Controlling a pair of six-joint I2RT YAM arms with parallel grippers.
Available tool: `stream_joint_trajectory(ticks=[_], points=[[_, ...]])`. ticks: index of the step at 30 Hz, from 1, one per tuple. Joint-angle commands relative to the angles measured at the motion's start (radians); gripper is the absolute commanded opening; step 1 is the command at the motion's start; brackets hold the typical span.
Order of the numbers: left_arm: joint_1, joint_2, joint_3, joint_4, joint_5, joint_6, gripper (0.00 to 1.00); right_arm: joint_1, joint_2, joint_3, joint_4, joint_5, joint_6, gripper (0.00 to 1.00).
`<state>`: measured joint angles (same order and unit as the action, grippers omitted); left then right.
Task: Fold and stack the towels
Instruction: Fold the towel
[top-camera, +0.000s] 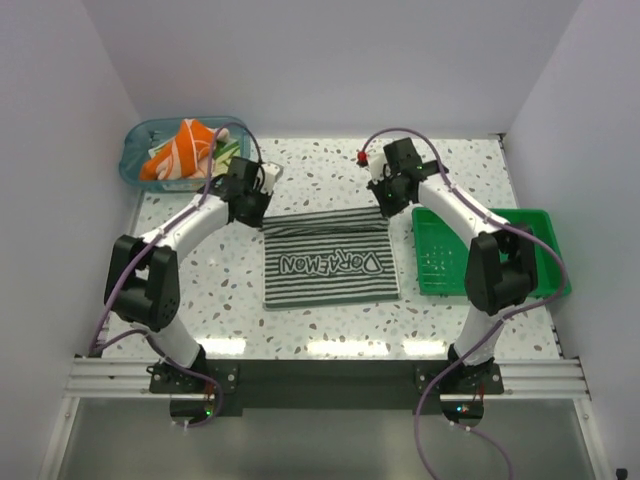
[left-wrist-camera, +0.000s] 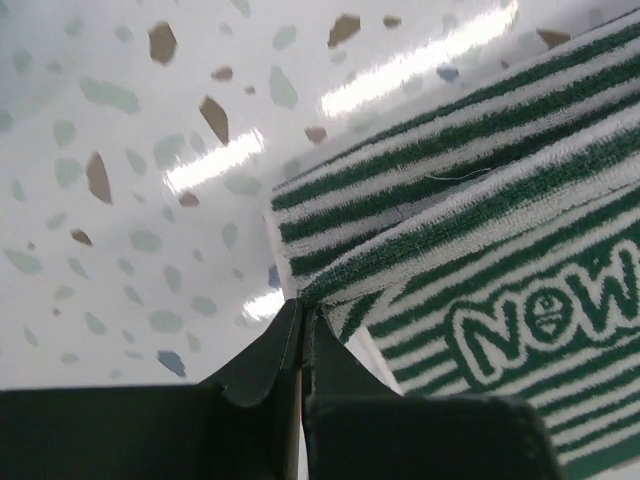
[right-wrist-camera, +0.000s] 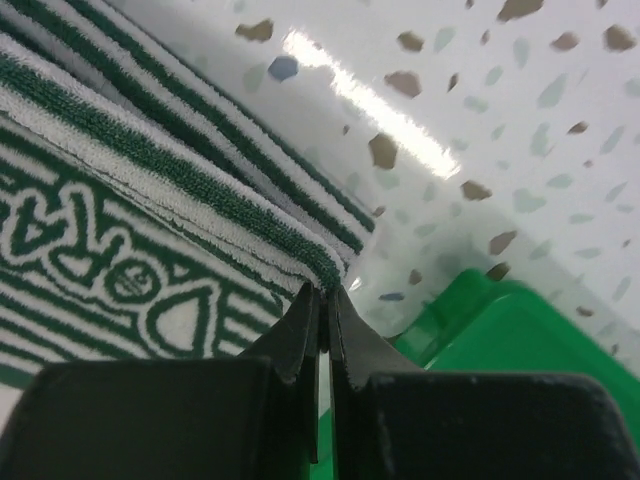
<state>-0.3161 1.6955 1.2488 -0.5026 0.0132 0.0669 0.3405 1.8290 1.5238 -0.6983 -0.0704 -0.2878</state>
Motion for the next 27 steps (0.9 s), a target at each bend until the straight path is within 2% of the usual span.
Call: stream_joint_trajectory(ticks=[1,6,13,21,27], points=[[-0.020,-0.092,-0.093,-0.040,-0.035,-0.122,0.00,0.020,-0.102,-0.112,-0.027,0.049,0.108,0.00],[-0.035,-0.207,-0.199,-0.054,0.013,-0.196,0.00,0.031,-0.197,-0.220,-0.041,0.061,0.219,0.00],[-0.043,-0.286,-0.226,-0.134,0.056,-0.269,0.00,0.032,-0.298,-0.369,-0.055,0.069,0.352,0.00],[-0.058,-0.344,-0.292,-0.165,0.151,-0.334,0.00,0.034,-0.335,-0.367,-0.092,0.103,0.365,0.00],[-0.058,-0.408,-0.290,-0.198,0.139,-0.349,0.00,0.034,-0.373,-0.352,-0.138,0.109,0.368,0.00]])
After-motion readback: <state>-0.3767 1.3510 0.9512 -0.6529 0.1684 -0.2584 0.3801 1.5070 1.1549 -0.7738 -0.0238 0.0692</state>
